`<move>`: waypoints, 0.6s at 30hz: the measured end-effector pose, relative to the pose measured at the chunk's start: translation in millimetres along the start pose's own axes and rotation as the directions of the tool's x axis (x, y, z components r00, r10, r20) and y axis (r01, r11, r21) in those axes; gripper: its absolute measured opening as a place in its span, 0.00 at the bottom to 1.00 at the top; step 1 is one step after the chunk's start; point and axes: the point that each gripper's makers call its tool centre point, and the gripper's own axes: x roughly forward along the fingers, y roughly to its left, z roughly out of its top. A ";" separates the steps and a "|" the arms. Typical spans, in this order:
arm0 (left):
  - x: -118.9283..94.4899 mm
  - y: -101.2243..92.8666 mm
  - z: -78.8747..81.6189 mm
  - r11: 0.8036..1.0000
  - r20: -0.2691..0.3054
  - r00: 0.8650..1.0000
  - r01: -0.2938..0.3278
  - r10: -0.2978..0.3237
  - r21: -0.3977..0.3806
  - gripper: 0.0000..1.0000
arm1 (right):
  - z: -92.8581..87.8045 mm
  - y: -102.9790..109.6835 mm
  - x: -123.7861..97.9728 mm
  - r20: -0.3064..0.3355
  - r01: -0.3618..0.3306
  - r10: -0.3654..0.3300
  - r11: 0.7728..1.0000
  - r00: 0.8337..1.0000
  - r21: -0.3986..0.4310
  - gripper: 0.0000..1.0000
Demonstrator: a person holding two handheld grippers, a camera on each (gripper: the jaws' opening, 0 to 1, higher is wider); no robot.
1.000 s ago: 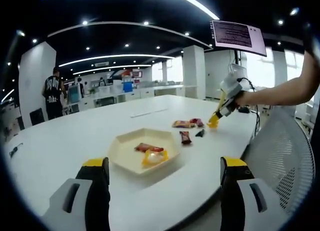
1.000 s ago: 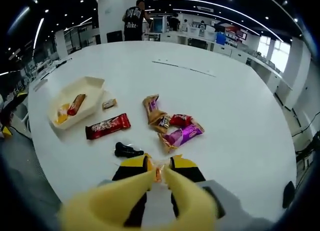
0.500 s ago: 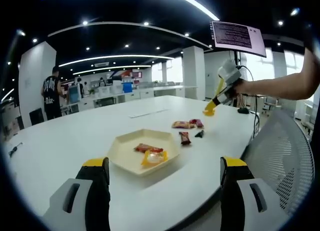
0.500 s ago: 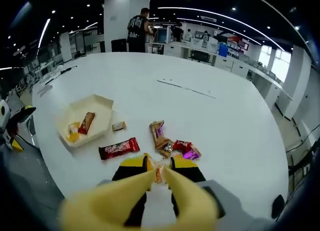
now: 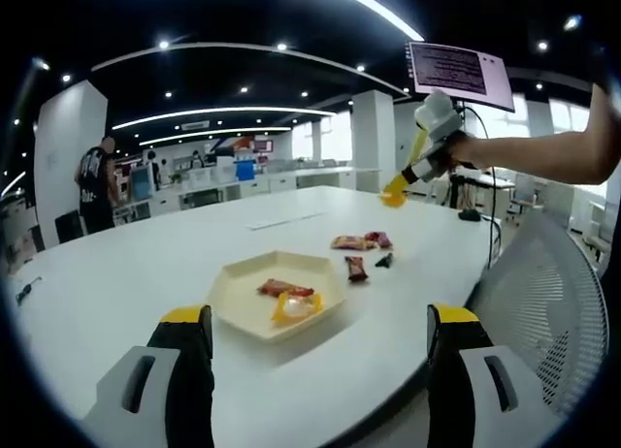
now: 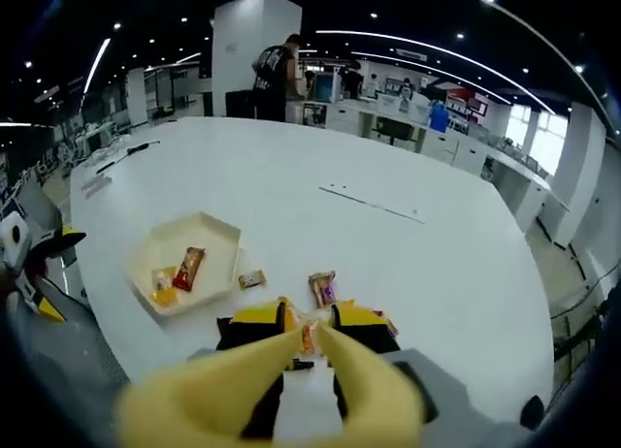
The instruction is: Place the target food into the container with the food tongs after gripping and lifting it, then release it inside without dropping or visibly crushing the food.
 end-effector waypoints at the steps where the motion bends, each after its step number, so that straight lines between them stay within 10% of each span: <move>1: 0.0 -0.2 0.2 1.000 0.002 1.000 0.001 -0.001 -0.001 0.88 | 3.4 2.5 2.2 0.006 -0.006 0.006 1.000 1.000 0.002 0.17; 18: -1.1 1.7 0.9 1.000 0.006 1.000 -0.007 0.007 0.003 0.88 | 52.6 64.3 32.9 0.073 -0.105 0.107 0.994 0.992 -0.032 0.18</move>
